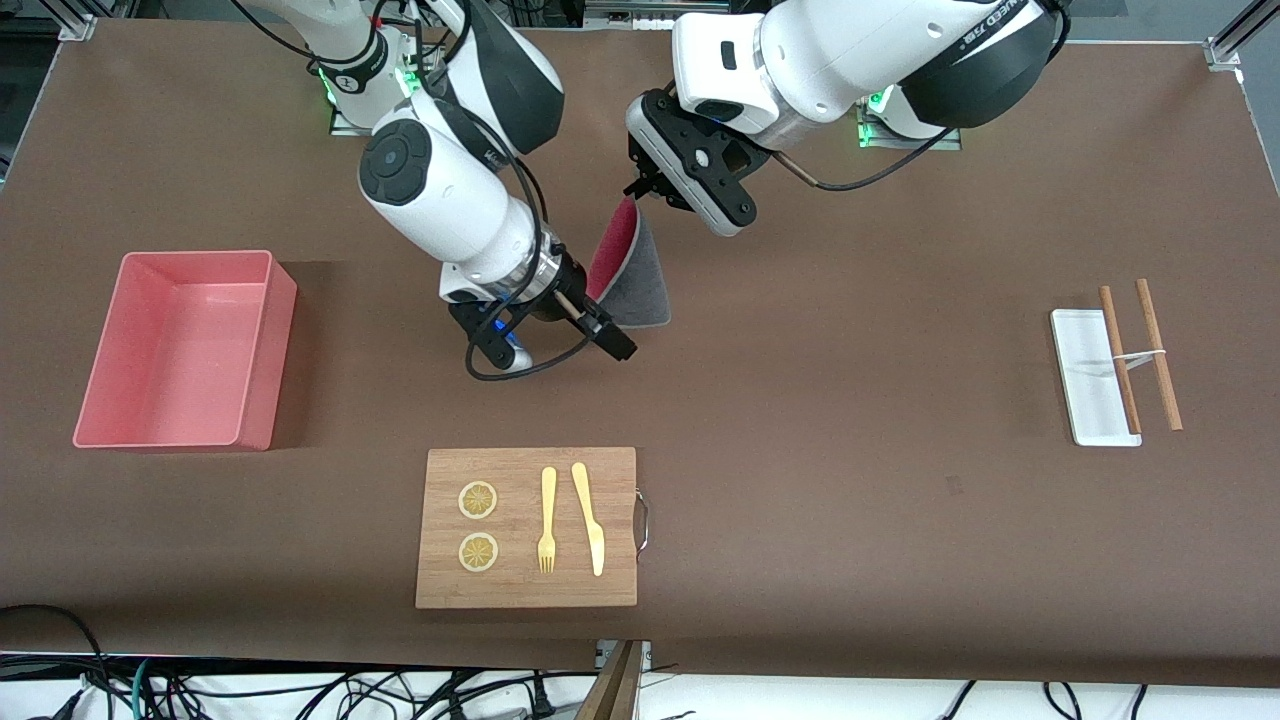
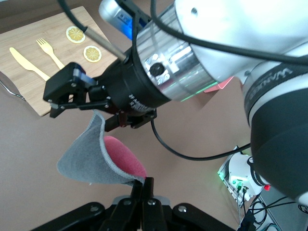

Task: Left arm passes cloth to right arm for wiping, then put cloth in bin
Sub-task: 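Grasp the hanging cloth with the right gripper beside the left gripper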

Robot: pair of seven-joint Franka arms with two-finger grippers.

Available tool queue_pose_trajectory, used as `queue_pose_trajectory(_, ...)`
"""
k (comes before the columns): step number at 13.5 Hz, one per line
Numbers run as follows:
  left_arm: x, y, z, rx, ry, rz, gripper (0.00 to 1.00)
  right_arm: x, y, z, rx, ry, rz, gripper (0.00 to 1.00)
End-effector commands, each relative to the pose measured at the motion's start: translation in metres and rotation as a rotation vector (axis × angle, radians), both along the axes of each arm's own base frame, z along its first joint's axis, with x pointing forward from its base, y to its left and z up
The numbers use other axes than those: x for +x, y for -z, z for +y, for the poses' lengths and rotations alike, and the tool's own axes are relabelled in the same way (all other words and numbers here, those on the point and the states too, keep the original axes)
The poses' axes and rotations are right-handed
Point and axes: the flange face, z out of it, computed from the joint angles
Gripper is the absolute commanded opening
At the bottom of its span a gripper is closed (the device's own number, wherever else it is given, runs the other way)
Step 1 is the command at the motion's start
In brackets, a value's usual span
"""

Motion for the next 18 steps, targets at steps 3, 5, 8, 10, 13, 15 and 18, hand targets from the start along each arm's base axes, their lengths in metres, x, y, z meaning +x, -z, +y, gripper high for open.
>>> queue_pose_trajectory(3, 0.001, -0.003, 0.002, -0.018, 0.025, 0.000, 0.00, -0.001, 0.001, 0.008, 0.048, 0.013, 0.037, 0.43)
queue_pose_trajectory(5, 0.001, -0.003, 0.003, -0.017, 0.023, 0.002, 0.00, -0.006, 0.006, 0.015, 0.048, -0.004, 0.049, 0.05)
queue_pose_trajectory(8, 0.002, -0.003, 0.003, -0.018, 0.022, 0.001, 0.00, -0.007, 0.007, 0.017, 0.049, -0.010, 0.048, 0.00)
queue_pose_trajectory(10, 0.001, -0.004, 0.003, -0.020, 0.022, 0.000, 0.00, -0.007, 0.007, 0.017, 0.048, -0.018, 0.046, 0.00)
queue_pose_trajectory(13, 0.001, -0.005, 0.008, -0.012, 0.026, 0.013, 0.00, -0.007, 0.007, 0.017, 0.048, -0.018, 0.046, 0.00)
queue_pose_trajectory(15, 0.003, -0.006, 0.012, -0.011, 0.022, 0.017, 0.00, -0.005, 0.007, 0.015, 0.048, -0.014, 0.046, 0.00)
queue_pose_trajectory(18, 0.004, -0.018, 0.032, 0.016, 0.016, 0.021, 0.99, -0.006, 0.007, 0.015, 0.047, -0.017, 0.044, 0.00)
